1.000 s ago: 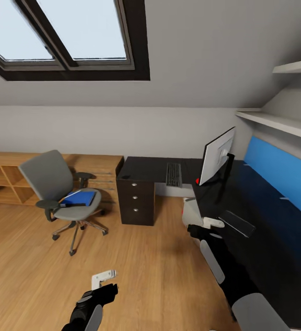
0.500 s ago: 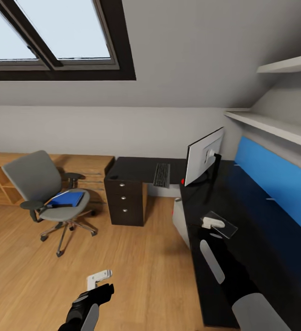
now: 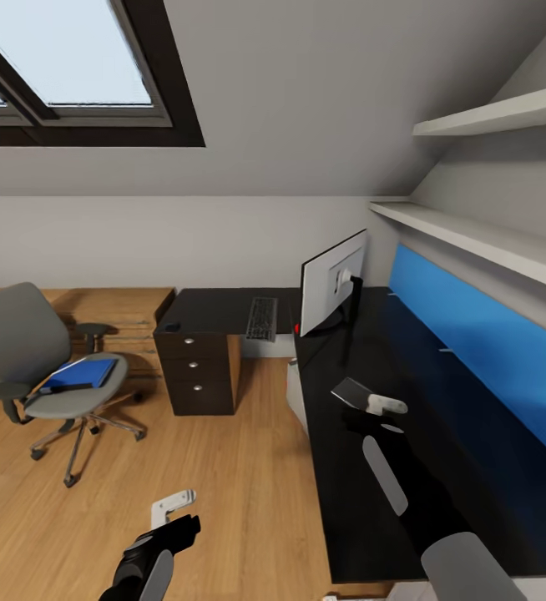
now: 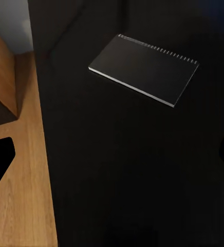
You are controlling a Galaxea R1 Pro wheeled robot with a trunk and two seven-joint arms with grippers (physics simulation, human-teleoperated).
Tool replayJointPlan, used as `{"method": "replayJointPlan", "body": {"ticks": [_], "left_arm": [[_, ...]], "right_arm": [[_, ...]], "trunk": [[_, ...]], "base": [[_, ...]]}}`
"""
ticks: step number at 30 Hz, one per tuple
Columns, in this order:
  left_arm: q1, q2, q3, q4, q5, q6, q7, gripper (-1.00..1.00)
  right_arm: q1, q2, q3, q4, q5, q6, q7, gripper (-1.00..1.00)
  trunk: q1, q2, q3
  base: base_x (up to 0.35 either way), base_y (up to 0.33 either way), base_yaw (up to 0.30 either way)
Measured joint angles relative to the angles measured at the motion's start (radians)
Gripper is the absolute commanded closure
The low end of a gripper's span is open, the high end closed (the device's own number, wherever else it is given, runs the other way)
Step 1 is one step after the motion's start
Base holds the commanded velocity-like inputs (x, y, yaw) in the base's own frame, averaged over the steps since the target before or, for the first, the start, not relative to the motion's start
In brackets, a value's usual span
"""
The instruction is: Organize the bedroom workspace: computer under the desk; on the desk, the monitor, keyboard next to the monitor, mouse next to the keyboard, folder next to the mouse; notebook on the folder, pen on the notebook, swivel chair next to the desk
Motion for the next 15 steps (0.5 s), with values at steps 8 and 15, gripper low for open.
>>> {"method": "replayJointPlan", "body": {"ticks": [8, 15], "left_arm": [[0.000, 0.000, 0.002, -0.001, -0.001, 0.000, 0.000, -1.00], [0.000, -0.001, -0.003, -0.002, -0.003, 0.000, 0.000, -1.00]], "right_arm": [[-0.001, 0.000, 0.001, 0.001, 0.000, 0.000, 0.001, -1.00], [0.000, 0.000, 0.002, 0.001, 0.000, 0.000, 0.003, -1.00]], "trunk": [[0.000, 0.000, 0.000], [0.000, 0.000, 0.000]], "base": [[0.046, -0.005, -0.047], [0.179, -0.111, -0.004]]}}
